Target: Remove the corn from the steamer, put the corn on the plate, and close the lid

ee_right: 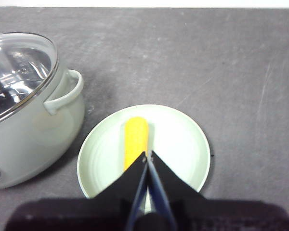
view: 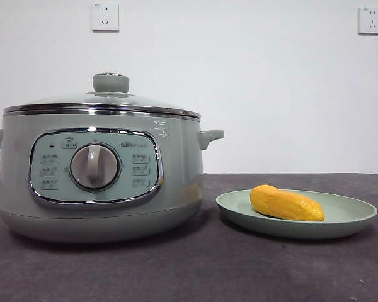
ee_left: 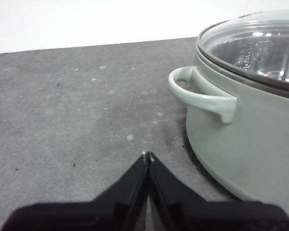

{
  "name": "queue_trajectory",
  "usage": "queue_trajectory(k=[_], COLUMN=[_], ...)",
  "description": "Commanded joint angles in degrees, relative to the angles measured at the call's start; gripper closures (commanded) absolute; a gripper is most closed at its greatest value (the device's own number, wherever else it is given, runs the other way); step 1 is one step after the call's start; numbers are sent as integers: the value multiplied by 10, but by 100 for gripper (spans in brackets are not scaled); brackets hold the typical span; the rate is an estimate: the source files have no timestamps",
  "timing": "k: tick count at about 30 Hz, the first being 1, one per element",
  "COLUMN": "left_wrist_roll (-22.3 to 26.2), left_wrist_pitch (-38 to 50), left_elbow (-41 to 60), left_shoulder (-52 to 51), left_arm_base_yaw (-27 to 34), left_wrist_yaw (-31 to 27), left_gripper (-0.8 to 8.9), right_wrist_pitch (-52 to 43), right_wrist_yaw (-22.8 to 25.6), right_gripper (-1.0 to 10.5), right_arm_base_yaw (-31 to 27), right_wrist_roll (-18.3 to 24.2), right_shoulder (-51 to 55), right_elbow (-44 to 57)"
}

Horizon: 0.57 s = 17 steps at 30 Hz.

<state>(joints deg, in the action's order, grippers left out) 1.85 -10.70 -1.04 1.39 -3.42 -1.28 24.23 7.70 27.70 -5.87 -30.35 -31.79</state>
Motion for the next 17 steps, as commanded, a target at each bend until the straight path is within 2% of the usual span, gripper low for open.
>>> queue_trajectory(k=[1, 4, 10, 17], left_wrist_roll=[-5, -5, -5, -6], left_wrist_pitch=[0, 0, 0, 0], left_elbow=[8, 8, 8, 8], left_shoulder=[-2, -2, -2, -2], left_arm_base_yaw=[2, 2, 2, 2], left_wrist_yaw=[1, 1, 1, 1], left_gripper=[817, 817, 817, 817], right_wrist_pitch=[-9, -52, -178, -190], right_wrist_yaw=[1, -8, -90, -93], right_gripper=[945, 945, 945, 945], right_arm_base_yaw=[-16, -53, -148, -211], right_wrist_roll=[59, 75, 75, 70], right_shoulder=[25, 68, 178, 280], right_elbow=[13, 50, 168, 256])
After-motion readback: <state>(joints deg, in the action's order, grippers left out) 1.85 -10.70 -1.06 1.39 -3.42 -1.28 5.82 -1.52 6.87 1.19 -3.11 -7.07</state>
